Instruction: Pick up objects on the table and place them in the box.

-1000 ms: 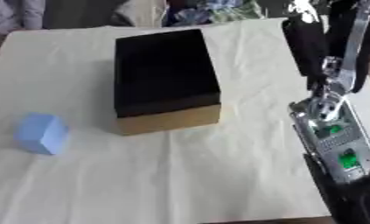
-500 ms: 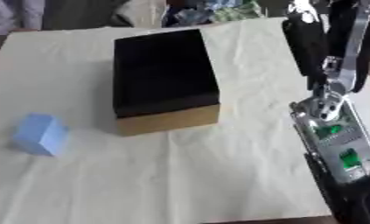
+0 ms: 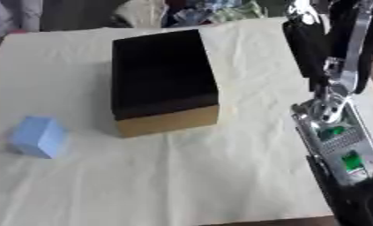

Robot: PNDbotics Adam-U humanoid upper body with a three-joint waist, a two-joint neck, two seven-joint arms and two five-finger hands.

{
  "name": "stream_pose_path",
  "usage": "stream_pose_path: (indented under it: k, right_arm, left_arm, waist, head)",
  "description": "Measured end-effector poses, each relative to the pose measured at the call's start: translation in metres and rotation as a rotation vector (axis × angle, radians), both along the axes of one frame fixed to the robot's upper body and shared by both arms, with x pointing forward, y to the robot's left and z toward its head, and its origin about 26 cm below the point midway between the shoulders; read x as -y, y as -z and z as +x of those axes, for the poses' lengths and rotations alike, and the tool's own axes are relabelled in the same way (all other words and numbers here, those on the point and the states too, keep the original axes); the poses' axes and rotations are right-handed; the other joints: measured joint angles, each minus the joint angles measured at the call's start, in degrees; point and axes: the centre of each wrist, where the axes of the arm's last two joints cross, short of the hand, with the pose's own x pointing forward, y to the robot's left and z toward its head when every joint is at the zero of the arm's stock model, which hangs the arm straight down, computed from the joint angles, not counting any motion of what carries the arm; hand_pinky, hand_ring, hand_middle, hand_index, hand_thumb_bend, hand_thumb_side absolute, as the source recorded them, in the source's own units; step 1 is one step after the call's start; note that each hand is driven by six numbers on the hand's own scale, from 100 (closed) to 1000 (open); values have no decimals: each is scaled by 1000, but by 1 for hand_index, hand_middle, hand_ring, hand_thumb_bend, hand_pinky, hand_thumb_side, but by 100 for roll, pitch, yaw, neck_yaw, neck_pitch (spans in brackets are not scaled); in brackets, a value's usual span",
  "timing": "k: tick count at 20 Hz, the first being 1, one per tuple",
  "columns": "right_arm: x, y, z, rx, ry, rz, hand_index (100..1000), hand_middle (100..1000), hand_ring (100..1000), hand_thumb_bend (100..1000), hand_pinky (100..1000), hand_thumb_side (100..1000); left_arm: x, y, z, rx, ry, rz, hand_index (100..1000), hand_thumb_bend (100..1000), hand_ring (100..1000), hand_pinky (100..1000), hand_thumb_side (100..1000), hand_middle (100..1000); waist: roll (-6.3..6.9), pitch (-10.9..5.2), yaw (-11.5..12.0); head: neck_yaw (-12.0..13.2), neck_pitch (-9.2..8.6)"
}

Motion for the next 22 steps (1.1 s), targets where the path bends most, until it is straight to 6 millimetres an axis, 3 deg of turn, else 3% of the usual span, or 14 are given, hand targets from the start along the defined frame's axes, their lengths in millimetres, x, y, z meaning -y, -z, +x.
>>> stream_pose_path:
  k: [6, 22]
  right_arm:
    - [-1, 1, 0, -5, -7, -5, 786, 595, 801, 100, 840, 396]
    - [-3, 1, 0, -16, -22, -11, 786, 594, 802, 100, 842, 402]
  left_arm:
    - [8, -5, 2, -67, 49, 77, 989, 726, 876, 971, 131, 873]
    - [45, -31, 9, -216, 140, 173, 992, 715, 899, 1000, 190, 858]
  waist:
    - [7, 6, -10]
    - [50, 3, -75]
  head:
    - [27, 0]
    - [92, 0]
